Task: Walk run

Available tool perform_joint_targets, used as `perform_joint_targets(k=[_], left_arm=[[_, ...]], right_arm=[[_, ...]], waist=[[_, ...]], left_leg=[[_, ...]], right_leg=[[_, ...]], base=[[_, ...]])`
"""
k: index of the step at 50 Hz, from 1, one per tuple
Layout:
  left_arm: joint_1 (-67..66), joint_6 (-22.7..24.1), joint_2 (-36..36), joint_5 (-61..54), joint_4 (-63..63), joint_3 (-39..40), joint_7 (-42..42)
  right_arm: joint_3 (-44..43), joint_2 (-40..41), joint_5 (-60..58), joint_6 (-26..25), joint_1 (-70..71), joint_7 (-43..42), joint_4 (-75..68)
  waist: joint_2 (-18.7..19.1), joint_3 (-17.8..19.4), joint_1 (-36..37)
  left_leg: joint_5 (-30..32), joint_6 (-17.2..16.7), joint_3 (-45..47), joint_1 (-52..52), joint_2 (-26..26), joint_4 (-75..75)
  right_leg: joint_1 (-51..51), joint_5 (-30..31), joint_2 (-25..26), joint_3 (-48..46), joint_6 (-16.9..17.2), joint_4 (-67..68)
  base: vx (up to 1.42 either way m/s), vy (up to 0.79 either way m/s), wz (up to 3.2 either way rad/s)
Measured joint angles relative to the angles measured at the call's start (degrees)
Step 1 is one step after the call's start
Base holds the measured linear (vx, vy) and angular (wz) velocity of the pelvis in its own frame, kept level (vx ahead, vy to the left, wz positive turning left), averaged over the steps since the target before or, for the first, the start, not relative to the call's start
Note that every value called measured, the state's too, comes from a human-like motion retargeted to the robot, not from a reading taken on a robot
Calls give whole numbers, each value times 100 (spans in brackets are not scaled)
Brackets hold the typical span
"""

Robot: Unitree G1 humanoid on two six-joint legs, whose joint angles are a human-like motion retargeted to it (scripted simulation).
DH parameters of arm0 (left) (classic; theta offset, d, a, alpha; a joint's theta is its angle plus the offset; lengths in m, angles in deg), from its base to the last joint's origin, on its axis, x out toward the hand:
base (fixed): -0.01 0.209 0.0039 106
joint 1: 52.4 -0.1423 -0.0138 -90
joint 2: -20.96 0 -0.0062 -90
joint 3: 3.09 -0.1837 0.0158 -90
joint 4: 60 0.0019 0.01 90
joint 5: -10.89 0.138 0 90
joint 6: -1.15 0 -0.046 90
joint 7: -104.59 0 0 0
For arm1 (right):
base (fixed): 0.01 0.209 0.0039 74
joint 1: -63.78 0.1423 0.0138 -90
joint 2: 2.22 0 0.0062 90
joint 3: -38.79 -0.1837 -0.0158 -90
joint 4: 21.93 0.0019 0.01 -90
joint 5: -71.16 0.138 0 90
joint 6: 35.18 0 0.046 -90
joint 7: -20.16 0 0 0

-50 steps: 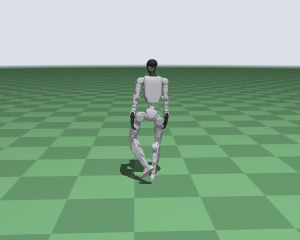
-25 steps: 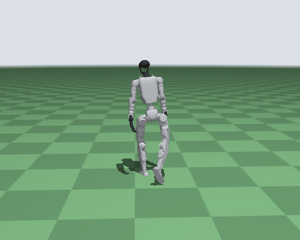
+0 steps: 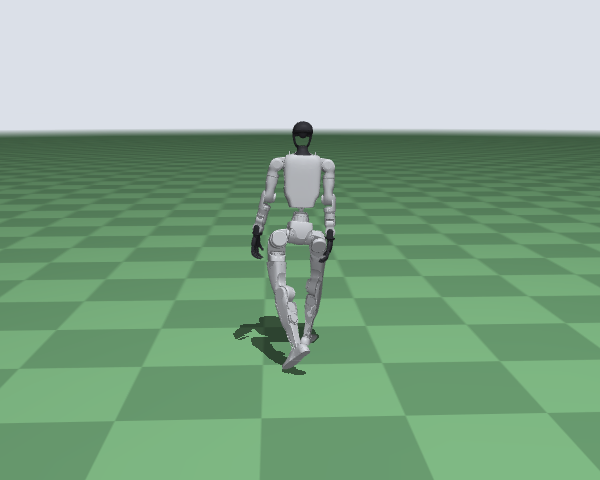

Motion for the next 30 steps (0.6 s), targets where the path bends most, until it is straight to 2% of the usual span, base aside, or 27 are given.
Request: perform_joint_targets(k=[2,3,5,7,10,12,18,20,22,24,25,27,28,30], left_arm=[[-228,-110,75,178,231,56,-13],[-324,-179,67,276,377,26,-64],[-450,-273,35,561,546,-73,-219],[-573,-257,1,884,585,-36,-383],[-708,-168,-119,1057,704,122,-520],[-783,-242,-169,950,860,266,-436],[-584,-562,-305,571,1343,463,-296],[-491,-623,-311,580,1455,456,-375],[-454,-639,-325,651,1495,449,-492],[-464,-653,-332,727,1492,447,-526],[-489,-665,-320,756,1487,448,-501],[-493,-705,-236,766,1476,573,-381],[-472,-715,-172,714,1450,623,-348],[-413,-708,-116,514,1355,599,-426]], right_arm=[[144,-28,54,64,-14,66,84],[220,-62,83,104,-5,120,135],[239,-133,75,137,75,148,230],[298,-188,13,123,212,35,317],[531,-284,8,188,456,-69,432],[672,-386,-6,236,572,19,516],[673,-640,-224,94,1090,316,840],[678,-681,-225,76,1218,312,894],[726,-631,-212,74,1261,304,924],[795,-526,-220,83,1178,350,941],[840,-476,-232,84,1091,399,937],[918,-326,-345,118,869,428,882],[979,-236,-374,144,765,353,840],[1104,-110,-370,190,579,222,728]], waist=[[-310,-52,154],[-530,-43,280],[-941,1,481],[-1121,105,705],[-760,126,1047],[-634,100,1347],[-409,307,2164],[-496,310,2301],[-534,252,2355],[-466,163,2306],[-433,103,2307],[-313,37,2357],[-186,-11,2269],[198,-50,2066]], left_leg=[[687,337,473,-105,-107,711],[811,603,792,-208,-130,1253],[214,888,1157,-594,-16,2296],[-351,830,1299,-1221,258,3110],[-1022,335,728,-2601,614,3713],[-1361,141,511,-3317,584,3355],[-1704,-122,-154,-4577,209,608],[-1782,-119,-512,-4868,33,-76],[-1555,-61,-589,-4943,-15,-189],[-1199,338,-307,-4825,106,145],[-1052,571,132,-4708,245,288],[-1387,486,-1246,-4839,378,971],[-1706,487,-1170,-4682,614,1216],[-2094,472,-837,-4108,1186,1245]], right_leg=[[414,-247,-173,116,50,-126],[693,-345,-390,55,108,-201],[1176,-533,-827,-134,264,-307],[1648,-618,-804,-106,411,-560],[2554,-430,17,-803,488,-1506],[2983,-347,474,-887,602,-1963],[4126,-279,1366,-1008,1122,-2556],[4321,-237,1374,-840,1284,-2522],[4505,-75,1383,-707,1453,-2377],[4711,307,1448,-618,1576,-2130],[4806,589,1462,-593,1586,-1966],[4750,1657,1390,-529,1088,-1292],[4633,2175,1332,-633,886,-759],[4484,2736,1286,-1234,286,374]], base=[[122,-36,-6],[114,-38,13],[96,-29,58],[98,-28,51],[83,-27,1],[81,-31,-39],[87,-30,-44],[85,-20,-44],[121,-15,-56],[129,-9,-54],[128,-7,-94],[123,-4,-109],[130,0,-73],[128,3,-50]])
